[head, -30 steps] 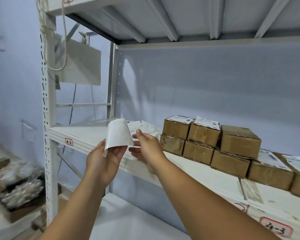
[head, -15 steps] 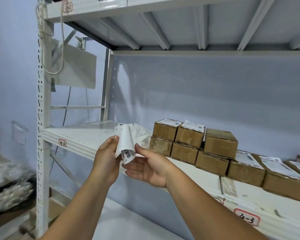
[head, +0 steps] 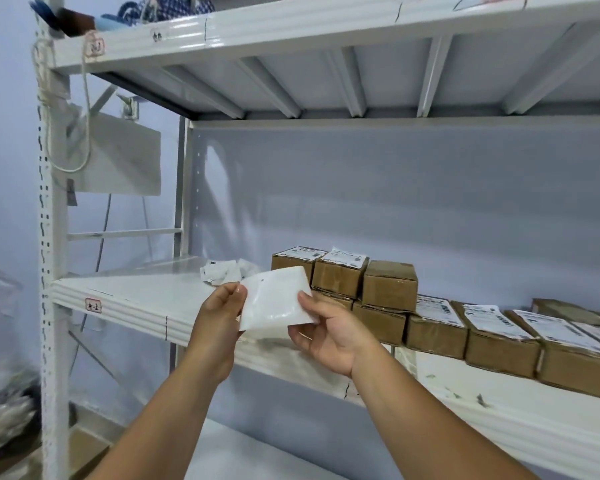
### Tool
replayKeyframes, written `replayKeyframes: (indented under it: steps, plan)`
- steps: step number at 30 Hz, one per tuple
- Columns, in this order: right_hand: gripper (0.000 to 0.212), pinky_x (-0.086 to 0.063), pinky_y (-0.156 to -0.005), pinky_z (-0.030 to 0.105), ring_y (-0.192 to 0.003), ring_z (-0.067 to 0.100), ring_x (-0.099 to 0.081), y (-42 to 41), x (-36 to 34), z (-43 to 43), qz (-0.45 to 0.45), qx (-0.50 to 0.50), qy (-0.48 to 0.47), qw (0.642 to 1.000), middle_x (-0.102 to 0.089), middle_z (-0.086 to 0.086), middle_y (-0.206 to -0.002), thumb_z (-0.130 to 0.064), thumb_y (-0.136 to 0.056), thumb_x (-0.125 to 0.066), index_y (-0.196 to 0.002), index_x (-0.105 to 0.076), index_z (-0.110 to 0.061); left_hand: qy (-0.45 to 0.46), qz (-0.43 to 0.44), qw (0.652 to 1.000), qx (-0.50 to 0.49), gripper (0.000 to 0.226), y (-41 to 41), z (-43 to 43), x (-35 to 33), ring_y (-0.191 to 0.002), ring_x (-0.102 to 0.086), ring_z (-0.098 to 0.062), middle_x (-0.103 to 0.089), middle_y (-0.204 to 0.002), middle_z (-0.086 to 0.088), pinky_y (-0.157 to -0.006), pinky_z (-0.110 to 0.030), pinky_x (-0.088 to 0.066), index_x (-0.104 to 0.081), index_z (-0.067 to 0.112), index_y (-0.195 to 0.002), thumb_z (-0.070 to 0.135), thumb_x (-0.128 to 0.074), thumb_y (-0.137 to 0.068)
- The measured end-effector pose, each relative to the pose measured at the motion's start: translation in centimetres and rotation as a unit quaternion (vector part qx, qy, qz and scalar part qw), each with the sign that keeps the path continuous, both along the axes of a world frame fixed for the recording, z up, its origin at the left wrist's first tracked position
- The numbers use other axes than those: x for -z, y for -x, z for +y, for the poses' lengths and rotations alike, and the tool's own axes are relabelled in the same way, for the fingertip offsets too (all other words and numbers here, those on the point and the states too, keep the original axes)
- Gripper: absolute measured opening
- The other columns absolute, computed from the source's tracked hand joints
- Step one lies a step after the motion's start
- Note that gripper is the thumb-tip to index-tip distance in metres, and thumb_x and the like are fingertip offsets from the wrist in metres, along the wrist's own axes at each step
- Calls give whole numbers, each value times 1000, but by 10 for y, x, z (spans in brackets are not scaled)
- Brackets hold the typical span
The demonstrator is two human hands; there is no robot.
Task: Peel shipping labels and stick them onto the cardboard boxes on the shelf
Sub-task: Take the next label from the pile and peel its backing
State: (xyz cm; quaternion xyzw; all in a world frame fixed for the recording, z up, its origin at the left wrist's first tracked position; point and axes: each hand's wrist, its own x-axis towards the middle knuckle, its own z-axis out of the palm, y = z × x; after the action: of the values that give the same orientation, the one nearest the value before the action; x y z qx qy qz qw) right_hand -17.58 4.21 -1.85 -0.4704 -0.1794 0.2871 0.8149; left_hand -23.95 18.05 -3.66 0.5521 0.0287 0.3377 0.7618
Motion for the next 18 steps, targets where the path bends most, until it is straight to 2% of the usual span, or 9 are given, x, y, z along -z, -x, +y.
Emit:
replayKeyframes:
  steps: [3,7,12,18]
  plan:
    - [14,-53,-54,21,-61,15,-65,-4,-4,-20,-15,5,-18,1000,-70,2,-72,-1,-88,-55,-93,-60,-13,8,13,1000,-14,19,-4,-11,-1,-71,-54,-15,-61,-80,-2,-62,-26,-43,-59,11,-87,17,-45,-99]
    - [17,-56,-56,23,-64,14,-67,-6,-6,-40,-40,-4,-20,999,-70,4,-76,1,-88,-53,-97,-61,-11,15,23,1000,-5,21,-8,-24,-3,-69,-54,-13,-61,-78,-1,-61,-25,-42,-60,13,-84,15,-45,-99]
    - [30,-57,-55,26,-66,17,-71,-12,-6,-62,-48,-4,-39,998,-72,8,-82,10,-88,-49,-112,-59,-5,17,28,999,-1,19,-13,-30,-5,-70,-55,-12,-62,-79,-1,-62,-24,-42,-60,13,-85,16,-46,-99]
    - [29,-59,-62,27,-68,18,-71,-16,-11,-80,-102,14,13,995,-72,10,-81,16,-85,-50,-102,-62,-6,1,39,999,-6,20,-18,-37,-10,-70,-55,-14,-63,-79,-1,-61,-25,-44,-61,14,-83,15,-47,-98]
